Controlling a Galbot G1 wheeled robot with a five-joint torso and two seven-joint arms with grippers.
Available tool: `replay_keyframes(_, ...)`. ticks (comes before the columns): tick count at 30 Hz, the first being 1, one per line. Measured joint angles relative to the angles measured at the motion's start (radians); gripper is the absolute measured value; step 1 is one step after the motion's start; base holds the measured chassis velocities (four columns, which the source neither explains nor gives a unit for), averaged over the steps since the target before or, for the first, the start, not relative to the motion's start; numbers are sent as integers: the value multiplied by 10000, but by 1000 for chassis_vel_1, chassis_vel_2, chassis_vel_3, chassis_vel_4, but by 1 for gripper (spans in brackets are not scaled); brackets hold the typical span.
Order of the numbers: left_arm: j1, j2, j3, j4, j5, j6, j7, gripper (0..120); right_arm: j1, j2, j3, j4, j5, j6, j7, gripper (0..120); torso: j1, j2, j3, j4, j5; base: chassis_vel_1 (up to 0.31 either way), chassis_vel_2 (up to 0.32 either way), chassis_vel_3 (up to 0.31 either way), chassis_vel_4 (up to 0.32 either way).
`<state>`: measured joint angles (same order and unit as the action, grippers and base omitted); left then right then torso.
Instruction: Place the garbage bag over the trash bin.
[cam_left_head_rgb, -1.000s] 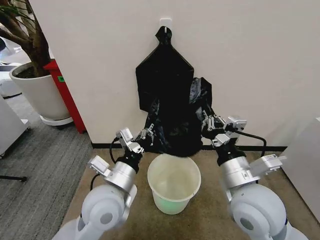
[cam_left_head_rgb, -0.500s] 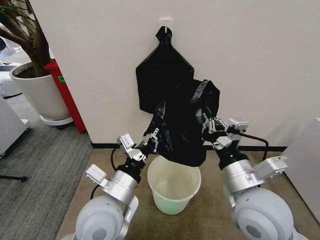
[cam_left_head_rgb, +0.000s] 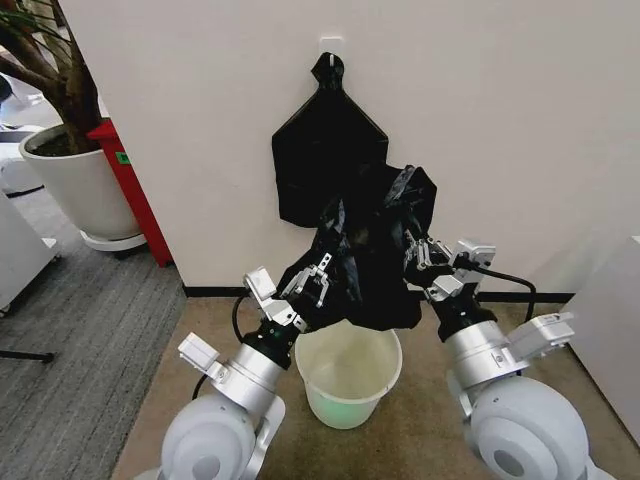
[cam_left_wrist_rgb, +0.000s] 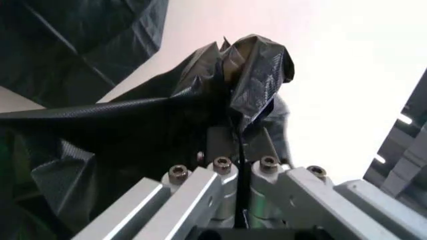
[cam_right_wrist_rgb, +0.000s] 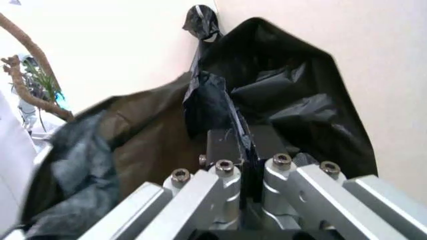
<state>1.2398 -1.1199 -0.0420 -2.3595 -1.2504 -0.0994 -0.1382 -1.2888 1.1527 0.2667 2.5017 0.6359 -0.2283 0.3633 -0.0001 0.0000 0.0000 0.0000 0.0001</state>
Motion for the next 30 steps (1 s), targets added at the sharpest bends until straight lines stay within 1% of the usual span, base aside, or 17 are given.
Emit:
replay_keyframes(2, -87, -179, 126, 338, 44, -55, 97, 0, -41, -4, 43, -3, -6, -2, -3, 0, 0, 0, 1, 0, -1, 0, 0, 0, 0)
replay_keyframes(5, -126, -331, 322, 504, 126, -84, 165, 0, -137, -80, 183, -7, 35, -29, 51, 0, 0, 0, 1, 0, -1, 0, 0, 0, 0)
replay_keyframes(13, -104, -344, 465, 408, 177, -114, 263, 0, -352, -76, 265, -12, -17, 52, 31, 0, 0, 0, 0, 0, 0, 0, 0, 0, 0)
replay_keyframes(18, 30, -491, 519, 526, 124, -143, 265, 0, -496, 68, 78, -16, 414, -101, 150, 0, 0, 0, 0, 0, 0, 0, 0, 0, 0)
replay_keyframes(24, 84, -853, 757, 1205, 147, -212, 225, 0, -565, 133, 37, -17, 949, -282, 544, 0, 0, 0, 0, 0, 0, 0, 0, 0, 0)
replay_keyframes(30, 5, -1097, 1066, 1637, 225, -233, 206, 0, -628, 5, 162, -18, 1273, -505, 878, 0, 0, 0, 0, 0, 0, 0, 0, 0, 0)
